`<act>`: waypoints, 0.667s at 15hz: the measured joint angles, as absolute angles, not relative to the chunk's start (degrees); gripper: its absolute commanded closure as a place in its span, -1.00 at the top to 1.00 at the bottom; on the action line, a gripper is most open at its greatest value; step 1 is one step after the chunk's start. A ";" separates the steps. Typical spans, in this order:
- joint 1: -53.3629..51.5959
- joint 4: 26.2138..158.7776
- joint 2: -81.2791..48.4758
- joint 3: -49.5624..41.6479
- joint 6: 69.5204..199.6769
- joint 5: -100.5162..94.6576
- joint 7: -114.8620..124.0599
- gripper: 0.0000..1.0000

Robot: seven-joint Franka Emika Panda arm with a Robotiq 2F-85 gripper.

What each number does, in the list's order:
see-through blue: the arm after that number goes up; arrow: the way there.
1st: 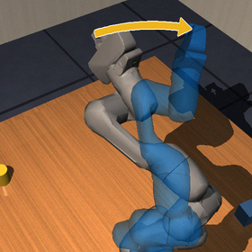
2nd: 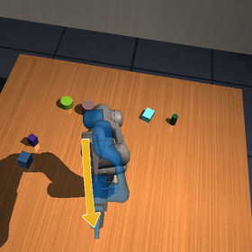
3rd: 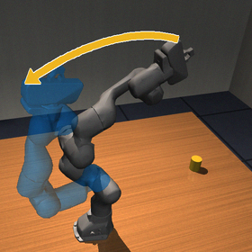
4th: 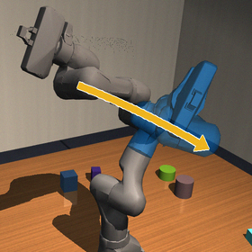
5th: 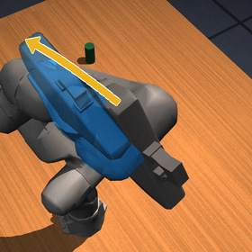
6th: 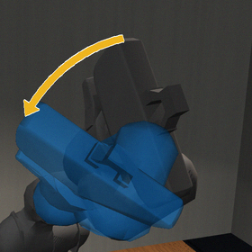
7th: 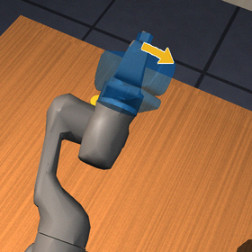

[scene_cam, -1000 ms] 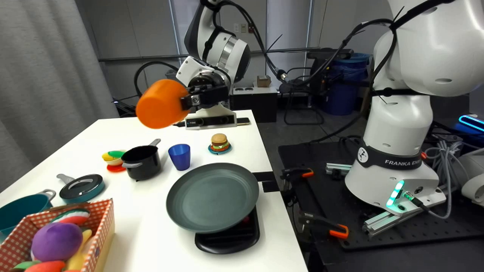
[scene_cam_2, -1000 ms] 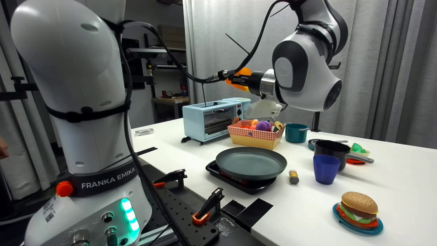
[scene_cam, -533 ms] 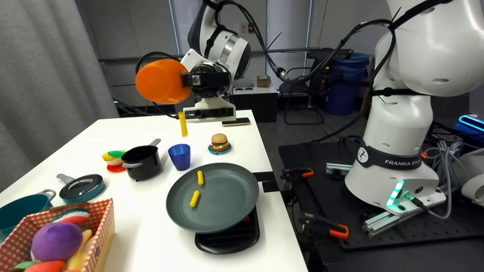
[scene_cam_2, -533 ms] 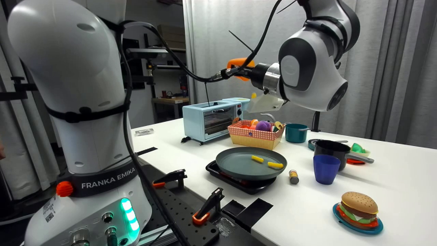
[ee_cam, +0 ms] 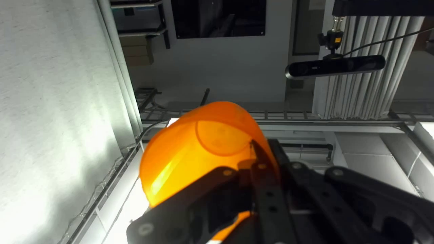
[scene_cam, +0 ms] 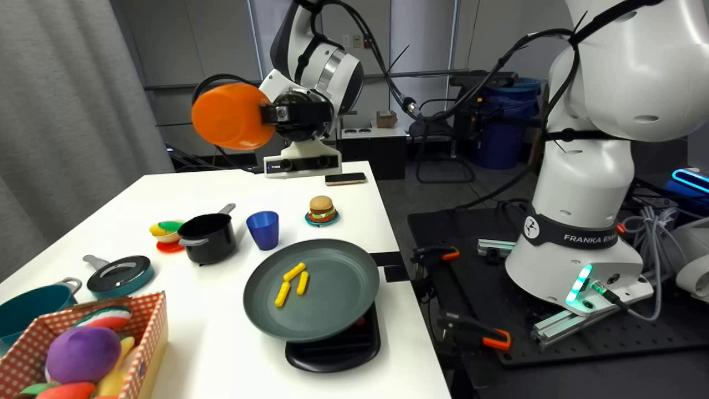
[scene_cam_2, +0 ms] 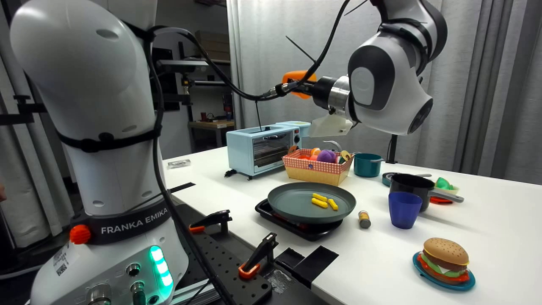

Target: Pour the contents in the orange cup onto the grey plate.

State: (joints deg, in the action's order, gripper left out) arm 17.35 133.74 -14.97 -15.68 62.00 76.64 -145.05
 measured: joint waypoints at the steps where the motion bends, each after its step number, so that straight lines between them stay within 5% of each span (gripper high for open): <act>1: 17.27 133.54 -14.98 -15.60 62.00 76.64 -144.62 -0.97; 10: 17.04 131.70 -16.31 -15.41 62.64 78.52 -141.42 -0.97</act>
